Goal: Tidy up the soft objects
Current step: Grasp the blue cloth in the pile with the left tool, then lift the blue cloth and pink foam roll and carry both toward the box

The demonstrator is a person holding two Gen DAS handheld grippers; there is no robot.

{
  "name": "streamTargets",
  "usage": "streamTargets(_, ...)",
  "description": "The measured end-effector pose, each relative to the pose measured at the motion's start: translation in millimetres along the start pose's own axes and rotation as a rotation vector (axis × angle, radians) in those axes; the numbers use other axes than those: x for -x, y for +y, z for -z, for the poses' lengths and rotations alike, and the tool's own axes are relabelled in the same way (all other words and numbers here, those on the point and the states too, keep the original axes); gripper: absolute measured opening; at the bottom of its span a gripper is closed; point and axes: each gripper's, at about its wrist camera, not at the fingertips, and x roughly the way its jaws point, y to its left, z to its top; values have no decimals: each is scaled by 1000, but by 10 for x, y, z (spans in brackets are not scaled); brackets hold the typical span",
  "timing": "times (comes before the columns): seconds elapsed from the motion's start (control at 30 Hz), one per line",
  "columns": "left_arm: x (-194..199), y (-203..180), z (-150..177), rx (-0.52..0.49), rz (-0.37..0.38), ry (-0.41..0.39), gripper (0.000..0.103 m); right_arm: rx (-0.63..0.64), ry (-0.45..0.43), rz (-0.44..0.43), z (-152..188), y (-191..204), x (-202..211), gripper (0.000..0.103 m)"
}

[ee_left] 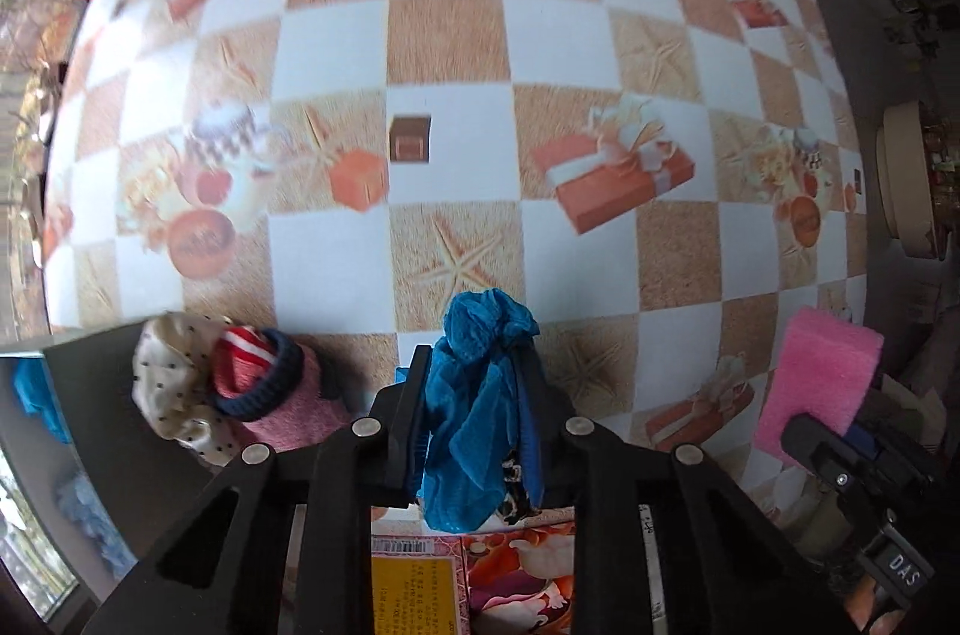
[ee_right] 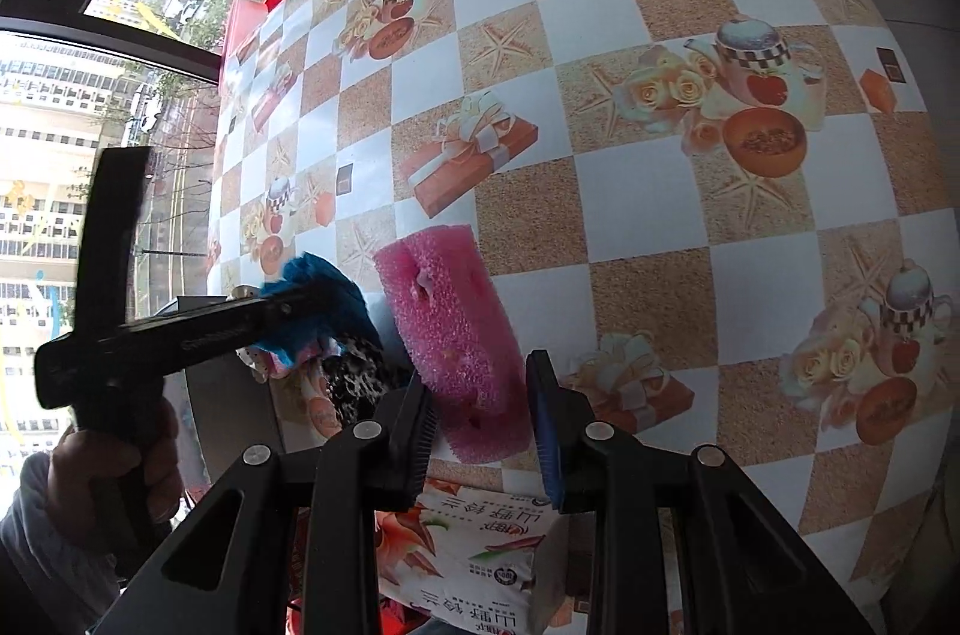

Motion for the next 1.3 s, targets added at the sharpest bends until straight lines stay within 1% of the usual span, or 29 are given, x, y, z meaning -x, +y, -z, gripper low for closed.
streamTargets(0.13,264,-63,86,-22,-24,-108,27,-1,-12,20,61,-10,71,31)
streamTargets(0.17,333,-84,104,-27,-41,-137,27,-5,-15,23,75,-12,83,31)
streamTargets(0.23,494,-93,172,-63,-91,-220,27,-9,-19,27,99,-25,111,31)
streamTargets(0.3,622,-102,191,-82,-93,-257,27,-8,-26,33,127,-14,144,31)
streamTargets(0.4,794,-37,256,-99,-71,-272,27,0,-36,46,187,7,199,31)
streamTargets(0.43,801,-107,295,-108,-66,-278,27,2,-38,51,202,9,205,31)
streamTargets(0.6,755,-390,514,-157,-26,-271,27,-13,-40,78,323,-17,244,31)
streamTargets(0.83,742,-523,845,-207,20,-249,27,-33,-43,113,483,-36,296,31)
streamTargets(1.03,780,-486,1093,-215,44,-246,27,-40,-47,128,662,48,341,31)
streamTargets(1.3,984,-258,1418,-207,62,-289,27,-20,-55,133,915,340,388,31)
